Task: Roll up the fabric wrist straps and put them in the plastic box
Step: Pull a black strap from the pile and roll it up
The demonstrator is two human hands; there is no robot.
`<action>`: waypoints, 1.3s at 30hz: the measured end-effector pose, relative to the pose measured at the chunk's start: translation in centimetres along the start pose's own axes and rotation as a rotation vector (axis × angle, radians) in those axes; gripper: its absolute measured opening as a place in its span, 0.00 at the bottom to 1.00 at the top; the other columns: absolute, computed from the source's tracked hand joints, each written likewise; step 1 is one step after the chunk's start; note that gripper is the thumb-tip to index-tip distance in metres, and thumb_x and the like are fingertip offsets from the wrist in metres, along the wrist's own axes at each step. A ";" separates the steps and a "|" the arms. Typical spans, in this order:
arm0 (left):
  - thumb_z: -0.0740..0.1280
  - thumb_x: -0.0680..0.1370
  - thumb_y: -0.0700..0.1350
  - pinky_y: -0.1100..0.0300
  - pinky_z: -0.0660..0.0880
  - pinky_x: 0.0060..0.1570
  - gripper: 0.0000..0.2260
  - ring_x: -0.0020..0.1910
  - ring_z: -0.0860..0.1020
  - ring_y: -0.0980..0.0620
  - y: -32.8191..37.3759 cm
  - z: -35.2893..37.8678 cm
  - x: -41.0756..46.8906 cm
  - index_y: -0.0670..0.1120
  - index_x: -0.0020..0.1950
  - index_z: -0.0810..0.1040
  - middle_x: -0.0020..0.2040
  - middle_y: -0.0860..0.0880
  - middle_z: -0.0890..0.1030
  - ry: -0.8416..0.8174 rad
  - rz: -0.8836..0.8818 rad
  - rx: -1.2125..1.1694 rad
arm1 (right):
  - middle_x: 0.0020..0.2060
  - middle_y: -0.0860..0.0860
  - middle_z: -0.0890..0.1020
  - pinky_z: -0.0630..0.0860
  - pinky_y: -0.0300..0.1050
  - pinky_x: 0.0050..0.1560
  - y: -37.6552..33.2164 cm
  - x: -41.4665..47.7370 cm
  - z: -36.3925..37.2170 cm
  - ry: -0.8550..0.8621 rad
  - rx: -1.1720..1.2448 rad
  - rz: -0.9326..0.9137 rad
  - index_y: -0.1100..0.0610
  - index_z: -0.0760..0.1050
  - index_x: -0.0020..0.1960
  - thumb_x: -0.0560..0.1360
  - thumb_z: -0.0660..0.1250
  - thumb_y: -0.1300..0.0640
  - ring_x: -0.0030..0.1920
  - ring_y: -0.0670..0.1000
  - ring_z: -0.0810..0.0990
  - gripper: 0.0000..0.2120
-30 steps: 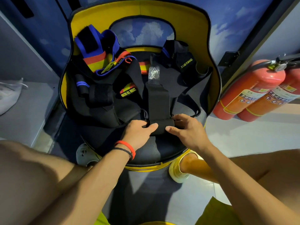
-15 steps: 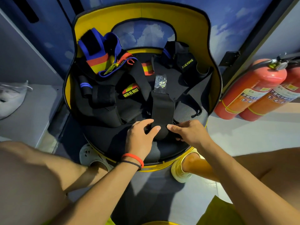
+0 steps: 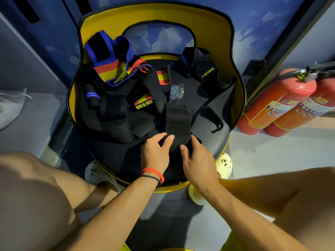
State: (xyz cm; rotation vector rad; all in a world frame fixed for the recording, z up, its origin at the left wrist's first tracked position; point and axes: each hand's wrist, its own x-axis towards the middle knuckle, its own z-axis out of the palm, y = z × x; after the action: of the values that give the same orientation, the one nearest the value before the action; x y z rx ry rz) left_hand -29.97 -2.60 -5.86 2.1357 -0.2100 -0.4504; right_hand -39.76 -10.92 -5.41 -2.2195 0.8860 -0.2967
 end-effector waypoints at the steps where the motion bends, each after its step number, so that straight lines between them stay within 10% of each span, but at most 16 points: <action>1: 0.68 0.80 0.55 0.61 0.72 0.52 0.17 0.61 0.79 0.51 0.1 0.1 -0.1 0.48 0.64 0.82 0.61 0.49 0.83 0.003 0.000 0.006 | 0.52 0.52 0.84 0.75 0.49 0.48 -0.1 0.1 0.0 0.000 -0.015 0.008 0.51 0.72 0.68 0.83 0.61 0.50 0.52 0.57 0.81 0.14; 15: 0.58 0.85 0.46 0.53 0.63 0.71 0.24 0.76 0.64 0.47 0.9 -0.9 -1.2 0.47 0.81 0.58 0.78 0.46 0.65 -0.279 -0.024 0.244 | 0.52 0.53 0.84 0.74 0.50 0.44 0.7 0.9 -0.6 -0.100 -0.115 -0.010 0.52 0.75 0.61 0.81 0.65 0.47 0.52 0.59 0.81 0.13; 22: 0.68 0.78 0.56 0.45 0.80 0.44 0.13 0.42 0.83 0.45 -1.3 -3.0 -2.4 0.47 0.46 0.84 0.39 0.48 0.84 -0.234 0.004 0.151 | 0.35 0.54 0.80 0.71 0.47 0.38 1.5 0.4 -1.9 -0.244 -0.159 0.132 0.56 0.78 0.43 0.78 0.64 0.36 0.42 0.59 0.78 0.23; 28: 0.68 0.73 0.66 0.44 0.82 0.40 0.24 0.35 0.83 0.47 -1.3 -2.6 -1.0 0.45 0.40 0.83 0.34 0.48 0.83 -0.176 -0.011 0.119 | 0.28 0.55 0.72 0.66 0.48 0.35 1.7 1.6 -1.4 -0.214 -0.188 0.149 0.57 0.68 0.31 0.76 0.58 0.29 0.37 0.62 0.75 0.33; 32: 0.68 0.71 0.68 0.44 0.82 0.39 0.21 0.37 0.83 0.48 -1.3 -2.1 -0.3 0.51 0.40 0.83 0.35 0.51 0.83 -0.131 -0.002 0.060 | 0.32 0.54 0.75 0.73 0.50 0.36 1.6 1.3 -1.0 -0.123 -0.333 0.041 0.56 0.72 0.36 0.75 0.53 0.26 0.38 0.60 0.77 0.33; 39: 0.73 0.73 0.63 0.51 0.81 0.45 0.14 0.41 0.82 0.52 -0.9 -1.5 1.4 0.52 0.42 0.83 0.37 0.55 0.83 -0.088 0.001 0.112 | 0.56 0.50 0.80 0.77 0.51 0.56 1.7 0.4 -1.0 -0.029 -0.435 -0.503 0.54 0.78 0.60 0.68 0.78 0.48 0.56 0.56 0.78 0.23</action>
State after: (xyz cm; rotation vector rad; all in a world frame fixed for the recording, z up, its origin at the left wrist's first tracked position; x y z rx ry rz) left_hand -28.05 -1.40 -6.11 2.2264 -0.2924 -0.5440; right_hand -40.80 -12.61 -5.88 -2.8330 0.3825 -0.3238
